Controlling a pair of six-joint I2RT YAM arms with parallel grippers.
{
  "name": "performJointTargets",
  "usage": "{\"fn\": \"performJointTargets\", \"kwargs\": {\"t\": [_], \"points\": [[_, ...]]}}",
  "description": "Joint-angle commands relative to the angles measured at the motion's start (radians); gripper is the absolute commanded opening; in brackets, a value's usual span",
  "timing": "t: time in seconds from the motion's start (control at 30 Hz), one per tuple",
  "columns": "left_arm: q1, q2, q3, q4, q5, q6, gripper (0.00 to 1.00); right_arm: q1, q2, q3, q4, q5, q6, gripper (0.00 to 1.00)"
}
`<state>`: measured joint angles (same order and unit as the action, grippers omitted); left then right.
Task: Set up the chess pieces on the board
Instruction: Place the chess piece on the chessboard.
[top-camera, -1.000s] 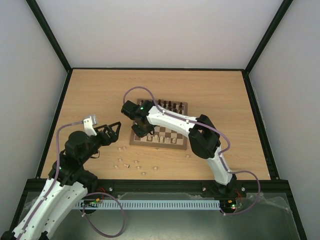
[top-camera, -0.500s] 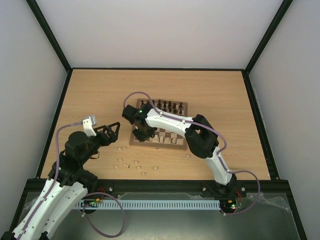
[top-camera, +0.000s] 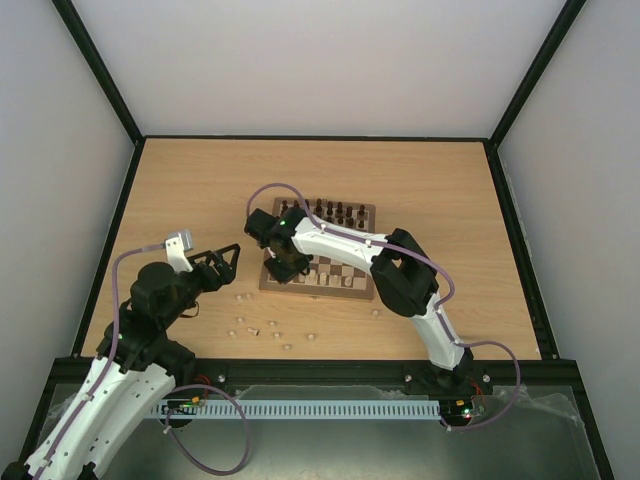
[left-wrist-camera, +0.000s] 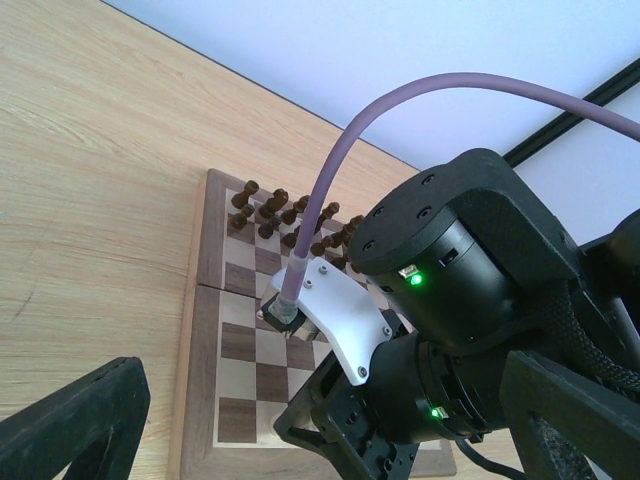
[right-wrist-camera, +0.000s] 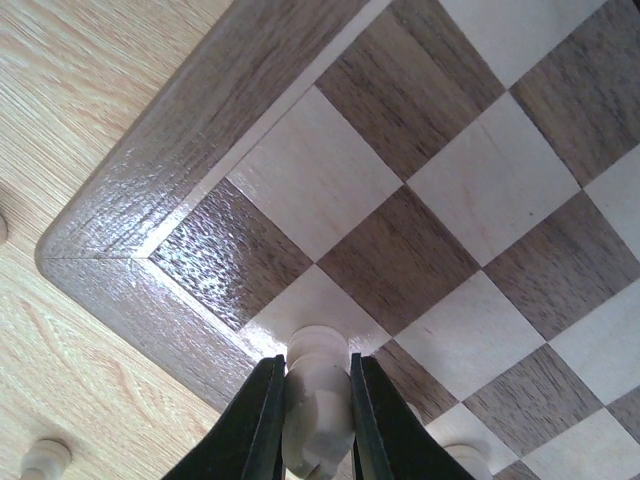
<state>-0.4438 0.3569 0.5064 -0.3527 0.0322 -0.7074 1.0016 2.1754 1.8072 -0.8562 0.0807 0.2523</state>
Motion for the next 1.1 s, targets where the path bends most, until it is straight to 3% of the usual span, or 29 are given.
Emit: {"fn": "performJointTargets", "kwargs": {"t": [0.0,0.27,0.53,0.67,1.07], "points": [[0.004,0.004,0.023,-0.005,-0.012,-0.004,0.99,0.006,-0.014,-0.008,-0.008,-0.031,-0.013,0.11],[0.004,0.007,0.023,-0.006,-0.011,-0.005,0.99,0.005,-0.012,-0.011,-0.005,-0.032,-0.013,0.14],[0.004,0.006,0.027,-0.008,-0.008,-0.004,0.99,0.005,-0.043,-0.015,-0.003,-0.016,-0.004,0.31],[0.004,0.007,0.026,-0.007,-0.005,-0.005,0.99,0.006,-0.078,-0.017,-0.001,-0.005,0.003,0.34],[0.004,0.023,0.032,-0.007,0.003,-0.007,0.99,0.020,-0.337,-0.129,0.005,0.073,0.087,0.41]]}}
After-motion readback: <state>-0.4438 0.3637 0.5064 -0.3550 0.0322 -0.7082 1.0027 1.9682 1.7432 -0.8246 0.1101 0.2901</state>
